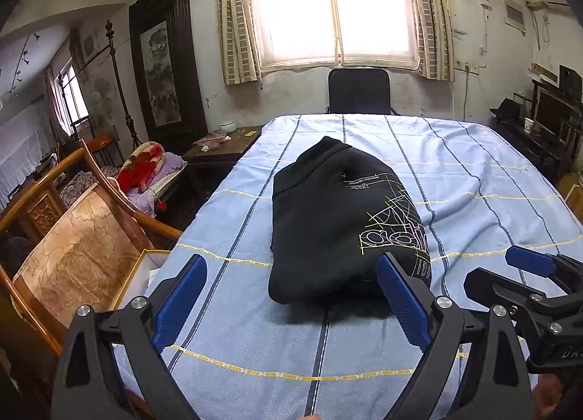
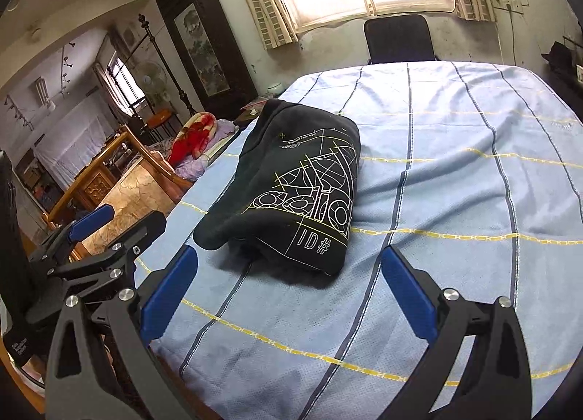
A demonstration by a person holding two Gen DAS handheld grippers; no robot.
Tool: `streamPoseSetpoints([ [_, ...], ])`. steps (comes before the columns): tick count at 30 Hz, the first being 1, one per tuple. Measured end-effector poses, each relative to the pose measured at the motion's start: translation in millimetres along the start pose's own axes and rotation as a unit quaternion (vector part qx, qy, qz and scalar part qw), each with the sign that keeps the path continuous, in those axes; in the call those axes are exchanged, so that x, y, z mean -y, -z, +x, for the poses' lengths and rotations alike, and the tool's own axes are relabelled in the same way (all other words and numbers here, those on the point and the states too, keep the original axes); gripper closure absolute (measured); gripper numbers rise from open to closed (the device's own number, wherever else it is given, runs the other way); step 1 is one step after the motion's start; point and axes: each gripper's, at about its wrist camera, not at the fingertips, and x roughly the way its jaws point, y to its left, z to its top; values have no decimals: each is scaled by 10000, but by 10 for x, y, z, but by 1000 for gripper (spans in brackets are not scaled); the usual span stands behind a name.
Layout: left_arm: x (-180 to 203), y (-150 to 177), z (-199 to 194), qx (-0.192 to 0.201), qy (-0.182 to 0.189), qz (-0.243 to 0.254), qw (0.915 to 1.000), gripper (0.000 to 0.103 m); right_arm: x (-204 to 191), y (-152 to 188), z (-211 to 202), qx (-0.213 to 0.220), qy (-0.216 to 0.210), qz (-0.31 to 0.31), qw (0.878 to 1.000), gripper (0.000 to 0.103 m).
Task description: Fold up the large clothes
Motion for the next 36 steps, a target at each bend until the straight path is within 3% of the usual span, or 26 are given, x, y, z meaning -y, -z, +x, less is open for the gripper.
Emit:
streamPoseSetpoints([
  [36, 5, 1, 10, 4, -27, 35, 10000, 7, -25, -5, 8, -20, -43, -5, 10000, 5],
])
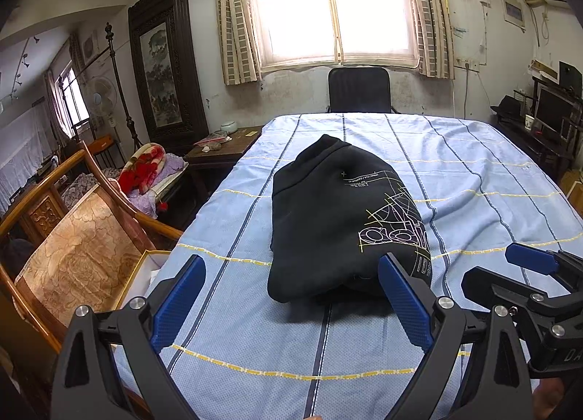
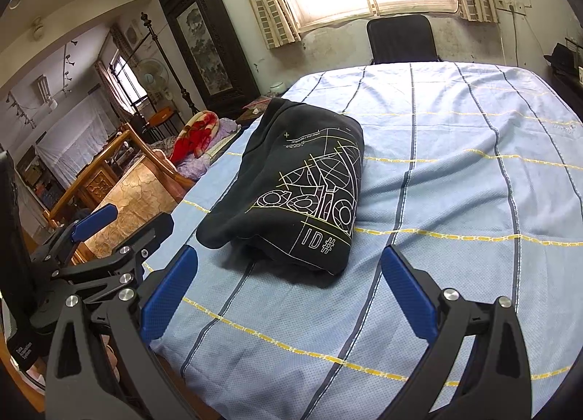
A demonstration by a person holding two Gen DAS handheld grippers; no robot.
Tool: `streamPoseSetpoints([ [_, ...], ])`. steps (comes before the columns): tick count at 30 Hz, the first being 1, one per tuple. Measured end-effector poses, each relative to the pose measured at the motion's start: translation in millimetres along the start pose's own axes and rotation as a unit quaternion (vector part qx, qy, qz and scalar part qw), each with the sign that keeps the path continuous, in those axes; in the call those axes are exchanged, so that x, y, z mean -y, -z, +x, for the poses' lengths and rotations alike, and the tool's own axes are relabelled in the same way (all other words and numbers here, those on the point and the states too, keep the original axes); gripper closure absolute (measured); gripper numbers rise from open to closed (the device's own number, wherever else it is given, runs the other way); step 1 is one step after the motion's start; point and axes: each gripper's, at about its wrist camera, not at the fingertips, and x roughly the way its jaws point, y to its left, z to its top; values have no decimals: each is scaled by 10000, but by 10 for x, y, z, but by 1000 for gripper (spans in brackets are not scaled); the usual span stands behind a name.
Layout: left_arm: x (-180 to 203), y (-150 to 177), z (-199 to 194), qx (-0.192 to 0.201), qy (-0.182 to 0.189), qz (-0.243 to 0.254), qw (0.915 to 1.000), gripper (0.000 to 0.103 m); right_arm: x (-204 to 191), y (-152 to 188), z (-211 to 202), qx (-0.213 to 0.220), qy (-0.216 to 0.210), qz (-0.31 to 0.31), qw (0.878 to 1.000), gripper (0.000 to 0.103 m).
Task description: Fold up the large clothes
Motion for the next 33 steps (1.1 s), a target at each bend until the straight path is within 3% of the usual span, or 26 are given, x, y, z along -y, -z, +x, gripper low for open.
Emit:
streamPoseSetpoints([
  [33, -2, 16, -8, 16, -5, 11, 10000, 4, -1, -7, -15, -2, -55, 0, 10000, 5],
])
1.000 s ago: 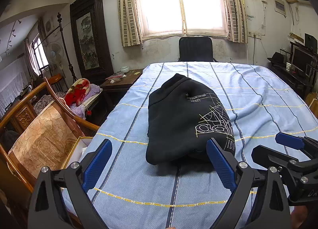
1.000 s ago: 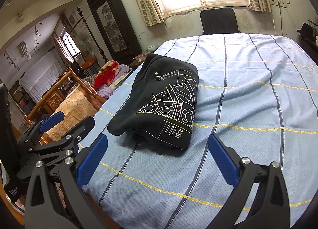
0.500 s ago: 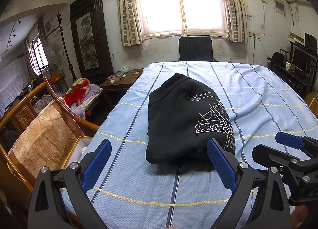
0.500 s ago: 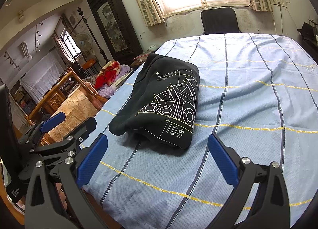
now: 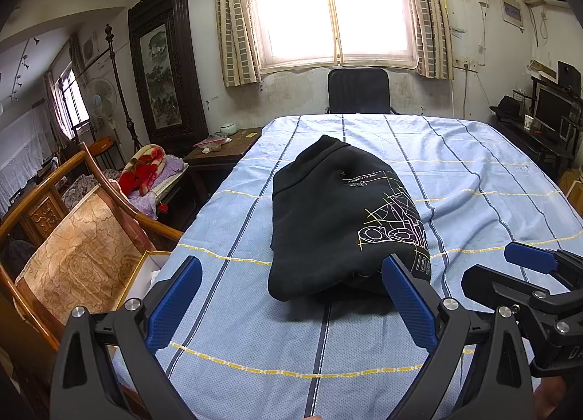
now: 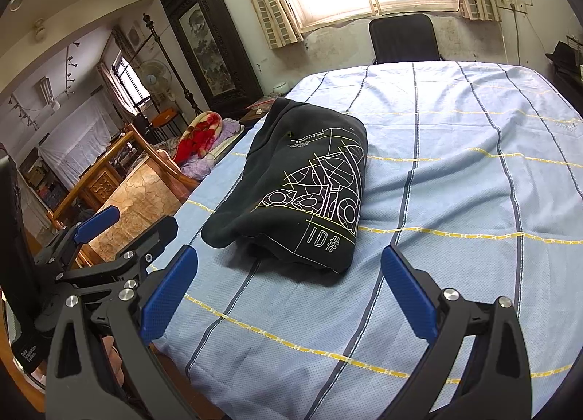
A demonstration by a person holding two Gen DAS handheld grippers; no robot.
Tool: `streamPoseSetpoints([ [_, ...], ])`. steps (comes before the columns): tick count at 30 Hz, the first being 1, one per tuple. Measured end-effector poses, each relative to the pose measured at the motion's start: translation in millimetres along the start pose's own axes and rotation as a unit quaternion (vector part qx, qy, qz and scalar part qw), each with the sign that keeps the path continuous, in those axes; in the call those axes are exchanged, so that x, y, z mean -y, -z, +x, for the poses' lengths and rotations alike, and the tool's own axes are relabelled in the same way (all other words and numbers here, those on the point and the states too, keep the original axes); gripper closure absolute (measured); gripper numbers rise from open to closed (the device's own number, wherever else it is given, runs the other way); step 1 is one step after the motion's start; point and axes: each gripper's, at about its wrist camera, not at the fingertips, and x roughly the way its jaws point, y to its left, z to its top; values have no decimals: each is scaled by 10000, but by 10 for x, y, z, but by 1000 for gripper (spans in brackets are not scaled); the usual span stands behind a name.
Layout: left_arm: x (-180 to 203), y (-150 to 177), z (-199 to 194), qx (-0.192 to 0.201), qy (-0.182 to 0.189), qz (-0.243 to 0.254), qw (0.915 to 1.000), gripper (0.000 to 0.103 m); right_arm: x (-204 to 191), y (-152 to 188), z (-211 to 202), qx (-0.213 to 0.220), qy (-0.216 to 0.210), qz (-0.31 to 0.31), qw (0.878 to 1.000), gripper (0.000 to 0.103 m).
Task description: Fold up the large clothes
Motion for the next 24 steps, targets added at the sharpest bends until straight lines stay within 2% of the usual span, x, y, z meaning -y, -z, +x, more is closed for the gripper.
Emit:
streamPoseSetpoints([
  [17, -15, 19, 22, -73, 49, -44, 10000, 4, -9, 1, 1, -6, -12, -4, 10000, 5],
  [19, -17, 42, -1, 3, 83, -1, 10000, 5, -20, -3, -2, -10, -22, -11, 10000, 5],
  [21, -33, 51, -33, 114, -54, 8, 9999, 7, -26, -4, -2, -5, -20, -11, 10000, 5],
  [24, -64, 46, -26, 73, 10, -29, 10000, 7, -17, 0, 6, -19, -24, 5, 10000, 5],
])
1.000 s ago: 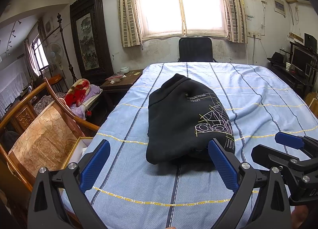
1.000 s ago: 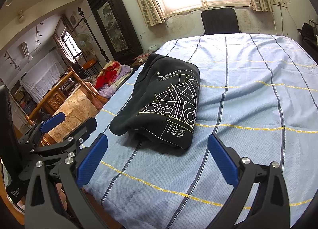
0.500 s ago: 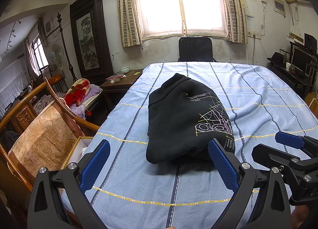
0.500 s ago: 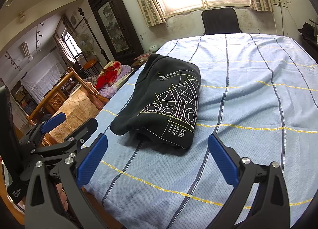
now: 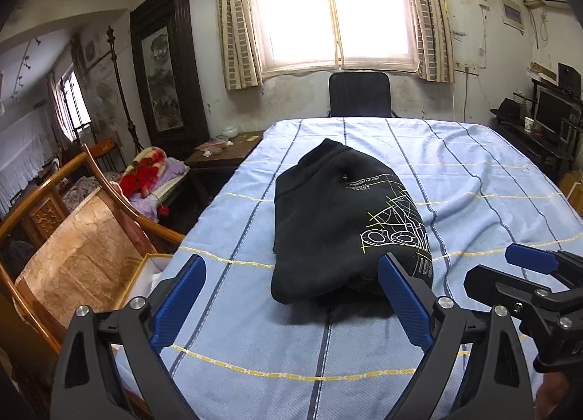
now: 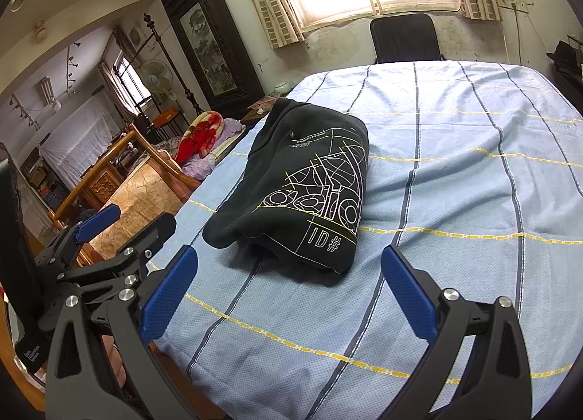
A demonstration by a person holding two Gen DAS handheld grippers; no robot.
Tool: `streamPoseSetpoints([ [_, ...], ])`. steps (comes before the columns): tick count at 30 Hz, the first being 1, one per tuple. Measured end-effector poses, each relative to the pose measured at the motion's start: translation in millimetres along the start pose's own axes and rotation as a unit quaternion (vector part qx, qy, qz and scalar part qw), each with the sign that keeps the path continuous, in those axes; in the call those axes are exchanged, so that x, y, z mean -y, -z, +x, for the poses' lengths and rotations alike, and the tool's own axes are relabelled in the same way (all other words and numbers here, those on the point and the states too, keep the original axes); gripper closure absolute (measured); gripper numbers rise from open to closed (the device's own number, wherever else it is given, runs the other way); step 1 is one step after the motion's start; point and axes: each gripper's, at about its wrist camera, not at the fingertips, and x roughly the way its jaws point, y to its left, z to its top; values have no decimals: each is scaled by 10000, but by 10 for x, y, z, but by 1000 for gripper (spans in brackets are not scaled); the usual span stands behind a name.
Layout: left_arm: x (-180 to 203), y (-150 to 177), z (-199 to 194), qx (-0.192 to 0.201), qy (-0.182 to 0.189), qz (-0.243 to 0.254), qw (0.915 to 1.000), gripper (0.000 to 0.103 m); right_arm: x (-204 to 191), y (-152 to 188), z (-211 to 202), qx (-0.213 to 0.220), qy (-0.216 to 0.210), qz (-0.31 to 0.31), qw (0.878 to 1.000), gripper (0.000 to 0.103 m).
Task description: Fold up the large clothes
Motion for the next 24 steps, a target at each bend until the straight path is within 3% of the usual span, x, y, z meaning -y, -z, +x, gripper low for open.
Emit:
streamPoseSetpoints([
  [6, 2, -30, 57, -183, 91, -24, 9998, 7, -9, -1, 7, -17, -5, -17, 10000, 5],
  [24, 33, -23, 66, -203, 76, 53, 9997, 6, -10, -5, 11, -16, -10, -11, 10000, 5],
])
